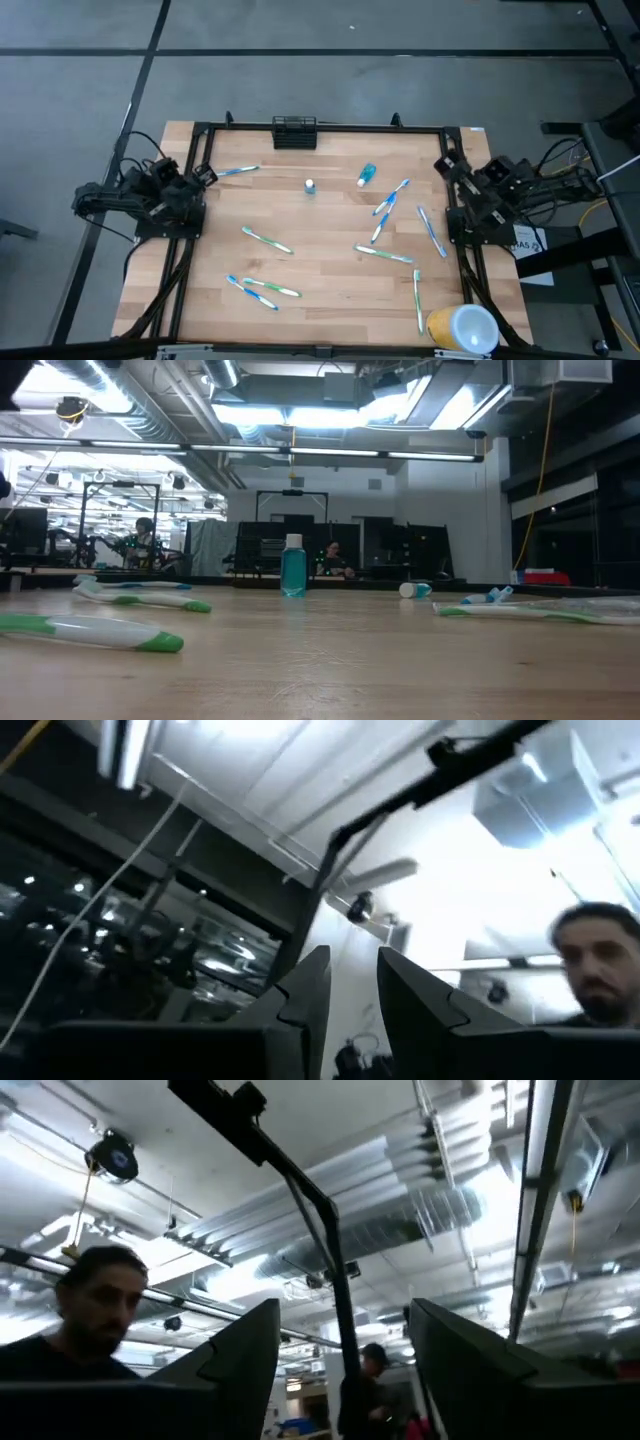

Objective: Pick & Place toothbrushing station
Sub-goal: Put the blue mouthwash bottle into the black wire organizer

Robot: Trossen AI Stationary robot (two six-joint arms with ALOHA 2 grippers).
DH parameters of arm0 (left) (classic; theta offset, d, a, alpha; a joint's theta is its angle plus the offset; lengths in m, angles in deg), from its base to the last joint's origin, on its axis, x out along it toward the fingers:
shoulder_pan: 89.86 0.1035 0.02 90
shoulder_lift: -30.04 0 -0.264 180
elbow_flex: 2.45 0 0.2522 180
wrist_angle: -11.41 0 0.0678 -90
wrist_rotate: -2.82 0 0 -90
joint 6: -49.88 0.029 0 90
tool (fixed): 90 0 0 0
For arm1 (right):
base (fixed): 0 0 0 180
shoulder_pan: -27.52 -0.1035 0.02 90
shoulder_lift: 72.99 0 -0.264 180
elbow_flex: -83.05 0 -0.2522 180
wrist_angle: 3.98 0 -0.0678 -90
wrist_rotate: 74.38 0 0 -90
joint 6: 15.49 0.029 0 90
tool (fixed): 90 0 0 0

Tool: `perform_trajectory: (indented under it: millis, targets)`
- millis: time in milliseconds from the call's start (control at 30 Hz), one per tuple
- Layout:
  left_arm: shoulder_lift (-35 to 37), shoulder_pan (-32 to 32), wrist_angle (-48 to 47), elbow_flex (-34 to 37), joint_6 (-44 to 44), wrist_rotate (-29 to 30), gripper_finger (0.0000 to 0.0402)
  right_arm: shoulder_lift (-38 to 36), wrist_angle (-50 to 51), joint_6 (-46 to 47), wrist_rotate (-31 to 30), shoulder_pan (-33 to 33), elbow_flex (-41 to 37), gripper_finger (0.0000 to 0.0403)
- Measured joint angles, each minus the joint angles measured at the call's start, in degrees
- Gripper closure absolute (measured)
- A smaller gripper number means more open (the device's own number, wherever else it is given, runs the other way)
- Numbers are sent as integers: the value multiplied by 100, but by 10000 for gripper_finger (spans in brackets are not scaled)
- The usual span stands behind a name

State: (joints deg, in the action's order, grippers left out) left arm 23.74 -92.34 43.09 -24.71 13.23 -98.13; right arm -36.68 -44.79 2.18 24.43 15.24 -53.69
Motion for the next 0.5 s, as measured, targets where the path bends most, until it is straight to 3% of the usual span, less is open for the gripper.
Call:
perform_trajectory:
  millis: [100, 333, 500]
  targets:
    - [-586, -44, -17, -502, 469, -143, 320, 332, 102, -435, -78, 15, 595, 175]
    - [-2042, -52, -23, -1646, 1603, 267, 320, 464, 933, 1633, -178, 17, 1497, 175]
    - [-2821, -55, -27, -2310, 1729, -382, 320, 720, 1096, 2570, -375, 2, 1660, 175]
